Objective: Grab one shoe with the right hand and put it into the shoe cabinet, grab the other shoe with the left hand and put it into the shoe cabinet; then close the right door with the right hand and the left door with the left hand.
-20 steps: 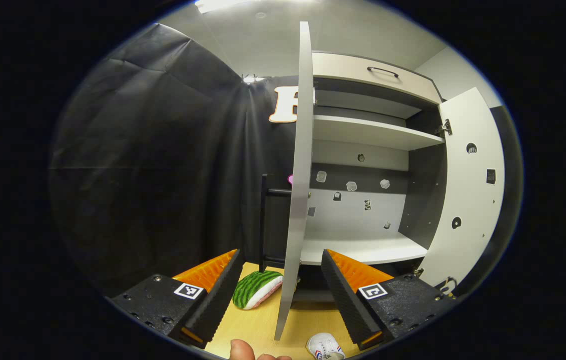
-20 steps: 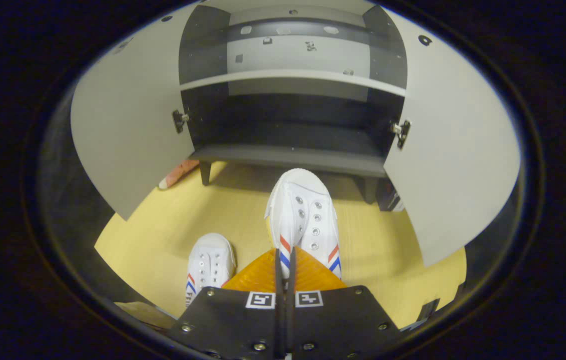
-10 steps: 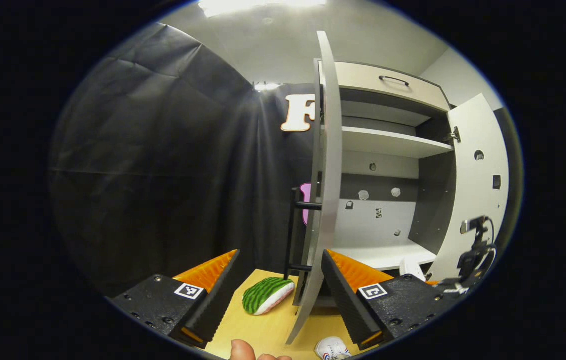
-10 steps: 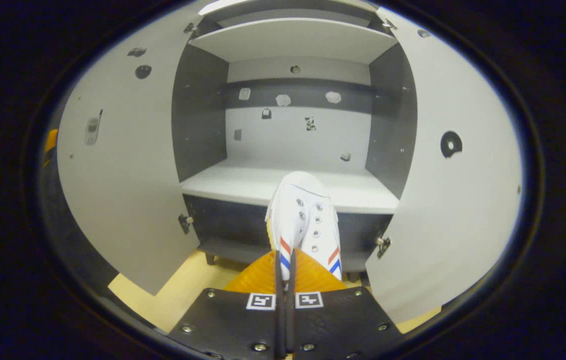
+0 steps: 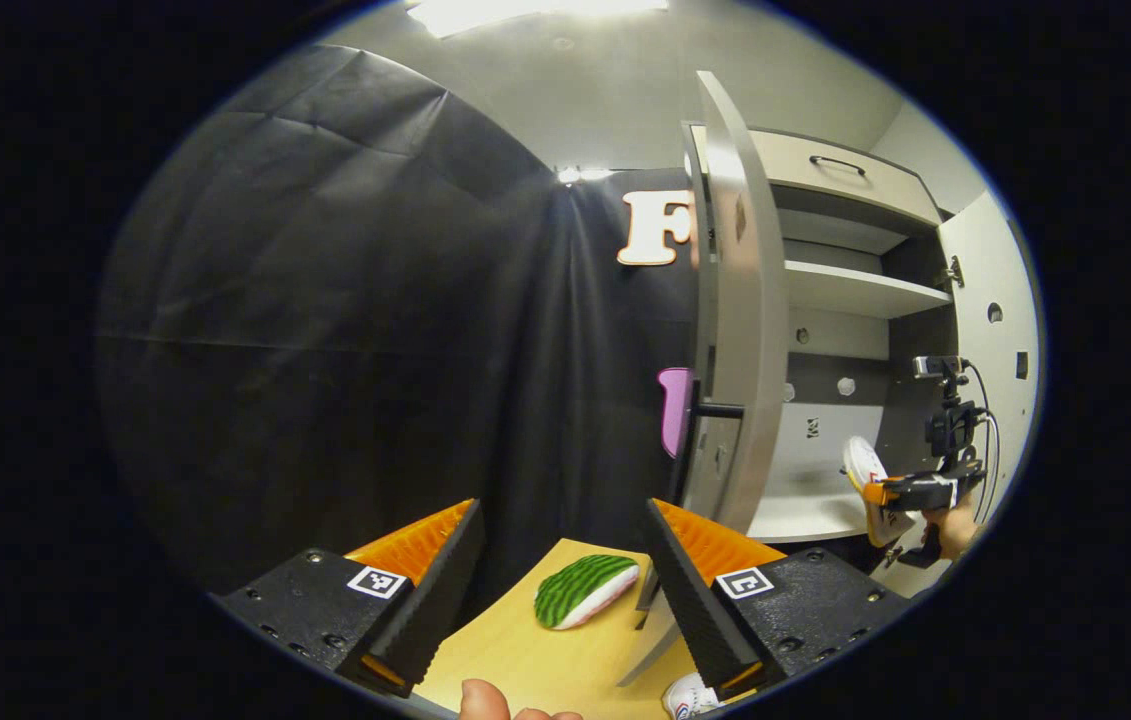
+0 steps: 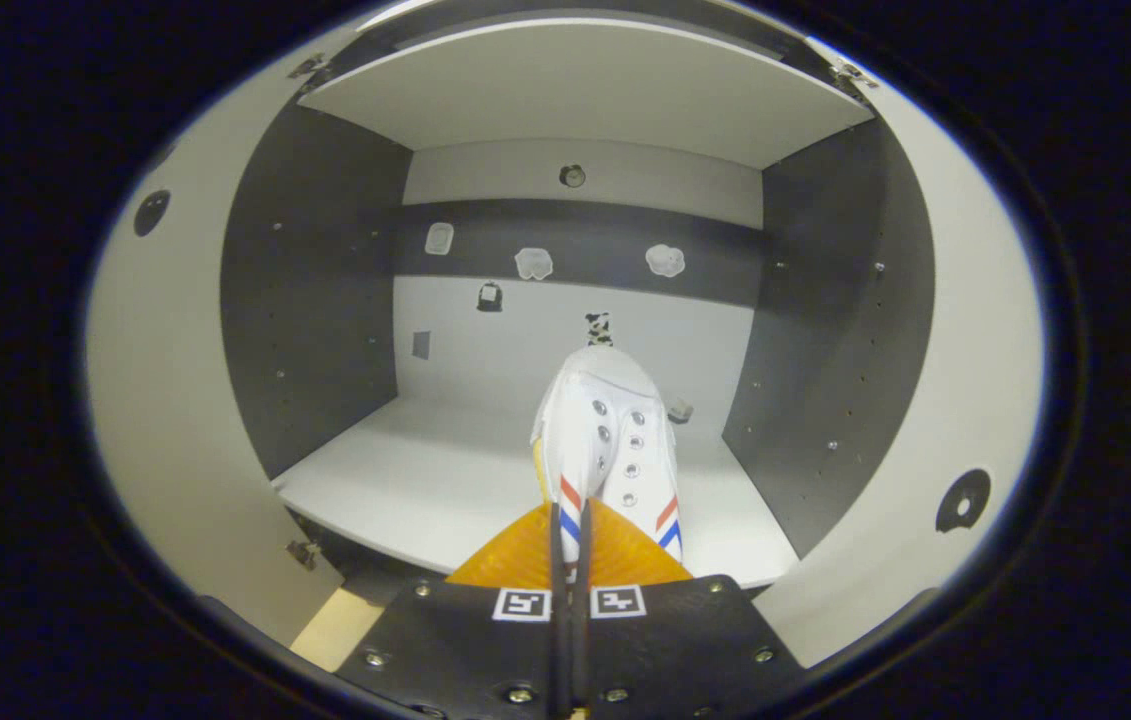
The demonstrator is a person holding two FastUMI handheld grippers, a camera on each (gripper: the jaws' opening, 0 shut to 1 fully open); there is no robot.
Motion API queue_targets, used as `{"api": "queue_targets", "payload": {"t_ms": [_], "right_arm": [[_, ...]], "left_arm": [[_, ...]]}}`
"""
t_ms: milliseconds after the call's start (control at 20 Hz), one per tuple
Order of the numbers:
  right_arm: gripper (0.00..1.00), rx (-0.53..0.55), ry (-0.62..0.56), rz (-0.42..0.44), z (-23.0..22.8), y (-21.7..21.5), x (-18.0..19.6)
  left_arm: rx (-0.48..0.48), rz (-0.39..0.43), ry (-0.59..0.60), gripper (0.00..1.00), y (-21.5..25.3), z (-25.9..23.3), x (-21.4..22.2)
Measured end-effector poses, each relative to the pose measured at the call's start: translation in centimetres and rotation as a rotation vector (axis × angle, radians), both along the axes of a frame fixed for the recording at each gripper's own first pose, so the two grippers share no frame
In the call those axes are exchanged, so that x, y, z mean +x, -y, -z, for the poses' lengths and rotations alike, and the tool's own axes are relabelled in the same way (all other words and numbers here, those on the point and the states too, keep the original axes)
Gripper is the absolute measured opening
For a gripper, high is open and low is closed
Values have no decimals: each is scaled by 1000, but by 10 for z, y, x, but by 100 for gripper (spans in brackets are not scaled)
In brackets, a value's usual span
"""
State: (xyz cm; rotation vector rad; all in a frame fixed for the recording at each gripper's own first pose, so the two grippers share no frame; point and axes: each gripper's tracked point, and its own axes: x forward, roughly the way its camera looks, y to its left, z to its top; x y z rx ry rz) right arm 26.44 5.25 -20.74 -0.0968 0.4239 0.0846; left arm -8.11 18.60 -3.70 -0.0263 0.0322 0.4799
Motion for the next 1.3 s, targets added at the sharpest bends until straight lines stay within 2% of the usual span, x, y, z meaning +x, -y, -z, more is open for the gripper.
{"api": "queue_targets", "payload": {"t_ms": [300, 450, 500, 650, 950, 1050, 1100, 1150, 1250, 1300], "right_arm": [[0, 12, -50, 98, 26, 14, 66], [0, 1, -89, 134, 43, 22, 86], [0, 11, -102, 145, 49, 24, 89], [0, 20, -137, 163, 64, 26, 97], [0, 8, -173, 135, 85, 14, 100], [1, -3, -168, 140, 85, 15, 100], [0, 0, -172, 143, 87, 15, 100], [2, 6, -165, 143, 87, 15, 101], [14, 24, -158, 139, 81, 14, 101], [15, 30, -150, 131, 77, 13, 99]], "left_arm": [[-5, -103, -6, 97, -31, 5, -17], [-11, -145, -9, 97, -41, 8, -24], [-12, -157, -11, 94, -44, 9, -26], [-11, -167, -12, 94, -45, 10, -28], [4, -160, -15, 94, -38, 8, -26], [11, -154, -17, 97, -35, 8, -26], [14, -151, -19, 94, -32, 8, -26], [15, -149, -19, 97, -30, 8, -25], [11, -145, -18, 97, -28, 6, -25], [9, -145, -18, 96, -27, 6, -26]]}}
